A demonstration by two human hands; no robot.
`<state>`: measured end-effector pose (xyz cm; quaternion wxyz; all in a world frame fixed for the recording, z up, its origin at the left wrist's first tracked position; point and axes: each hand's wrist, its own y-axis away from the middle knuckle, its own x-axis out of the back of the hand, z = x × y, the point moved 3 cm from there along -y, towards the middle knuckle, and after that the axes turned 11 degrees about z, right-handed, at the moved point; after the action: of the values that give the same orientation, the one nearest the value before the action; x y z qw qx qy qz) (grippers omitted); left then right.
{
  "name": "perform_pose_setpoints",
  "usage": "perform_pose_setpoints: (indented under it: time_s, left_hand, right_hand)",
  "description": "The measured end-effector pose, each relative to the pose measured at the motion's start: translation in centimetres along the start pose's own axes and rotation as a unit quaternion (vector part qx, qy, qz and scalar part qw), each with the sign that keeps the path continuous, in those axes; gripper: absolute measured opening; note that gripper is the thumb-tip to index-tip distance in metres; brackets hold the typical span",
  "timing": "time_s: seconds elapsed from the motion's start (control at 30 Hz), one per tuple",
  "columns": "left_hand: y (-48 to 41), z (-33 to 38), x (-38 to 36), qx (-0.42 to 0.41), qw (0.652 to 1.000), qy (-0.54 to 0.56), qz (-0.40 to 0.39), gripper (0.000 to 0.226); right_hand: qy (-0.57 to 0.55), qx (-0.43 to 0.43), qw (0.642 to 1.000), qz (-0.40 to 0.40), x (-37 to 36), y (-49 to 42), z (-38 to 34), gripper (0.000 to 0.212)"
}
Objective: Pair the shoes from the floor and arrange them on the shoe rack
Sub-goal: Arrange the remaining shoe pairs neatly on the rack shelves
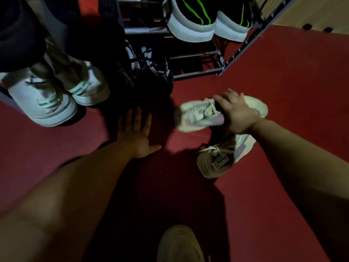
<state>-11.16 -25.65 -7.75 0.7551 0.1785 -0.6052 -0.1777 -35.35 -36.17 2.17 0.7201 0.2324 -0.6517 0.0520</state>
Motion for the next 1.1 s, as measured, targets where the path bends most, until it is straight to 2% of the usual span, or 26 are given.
perform_pose_setpoints:
  time_s: [0.07,0.1,0.17,0.27,0.33,0.43,0.5,0.53,0.57,0.63,0.7,0.83,0.9,0.97,1.03,1.1]
  left_hand:
    - [0.1,-0.3,0.0,-0.012,1.0,-0.006,0.004,0.098]
    - [0.2,-0.5,0.0,-0.018,1.0,-0.01,0.007,0.096]
    - [0.3,-0.8,0.1,-0.027,0.999,-0.02,0.013,0.091]
    - [0.6,-0.7,0.4,-0.013,0.999,0.009,0.039,0.082]
    - [0.9,0.1,0.7,-0.006,0.994,0.066,0.089,0.08]
    - [1.1,2.5,1.5,-0.06,0.979,0.115,0.16,0.082]
    - [1.0,4.8,2.2,-0.118,0.974,0.108,0.162,0.087]
    - [1.0,6.2,2.5,-0.141,0.974,0.094,0.152,0.09]
    - [0.8,7.4,2.4,-0.155,0.976,0.073,0.137,0.093]
    - [0.5,8.9,2.1,-0.16,0.979,0.024,0.122,0.092]
    - [0.3,9.4,1.0,-0.15,0.978,-0.007,0.144,0.086]
    - [2.2,10.7,-1.2,-0.184,0.965,-0.062,0.175,0.093]
    - [3.8,10.9,-1.8,-0.168,0.968,-0.066,0.176,0.101]
    - [5.1,10.7,-2.0,-0.154,0.967,-0.05,0.194,0.111]
    - [5.8,10.4,-1.5,-0.156,0.962,-0.017,0.223,0.123]
    - [5.7,10.2,-1.4,-0.174,0.963,-0.023,0.205,0.124]
  right_hand:
    - [0.023,0.089,0.996,-0.013,-0.5,0.8,-0.7,0.087]
    - [0.026,0.101,0.995,-0.006,-0.8,1.1,-1.3,0.085]
    - [0.033,0.063,0.997,-0.006,-1.8,1.5,-2.2,0.084]
    - [0.036,-0.052,0.998,-0.012,-2.1,1.6,-2.9,0.081]
    - [0.008,-0.182,0.983,-0.01,-0.9,2.1,-2.7,0.074]
    - [-0.096,-0.399,0.911,-0.022,-1.3,4.2,-1.7,0.079]
    - [-0.213,-0.47,0.856,-0.025,-3.3,6.4,-1.4,0.093]
    - [-0.27,-0.476,0.837,-0.027,-4.5,7.5,-1.5,0.098]
    - [-0.298,-0.463,0.834,-0.04,-5.4,8.7,-1.9,0.099]
    - [-0.305,-0.443,0.84,-0.074,-6.8,10.8,-3.2,0.098]
    - [-0.314,-0.432,0.842,-0.077,-7.9,11.9,-4.3,0.097]
    - [-0.239,-0.333,0.912,-0.028,-7.8,12.6,-4.6,0.081]
    - [-0.195,-0.258,0.946,-0.014,-7.5,13.2,-3.4,0.076]
    - [-0.183,-0.193,0.964,-0.022,-7.1,13.7,-1.8,0.072]
    - [-0.198,-0.19,0.961,-0.018,-6.9,14.0,-0.4,0.072]
    - [-0.251,-0.255,0.934,-0.002,-6.5,14.2,-0.3,0.081]
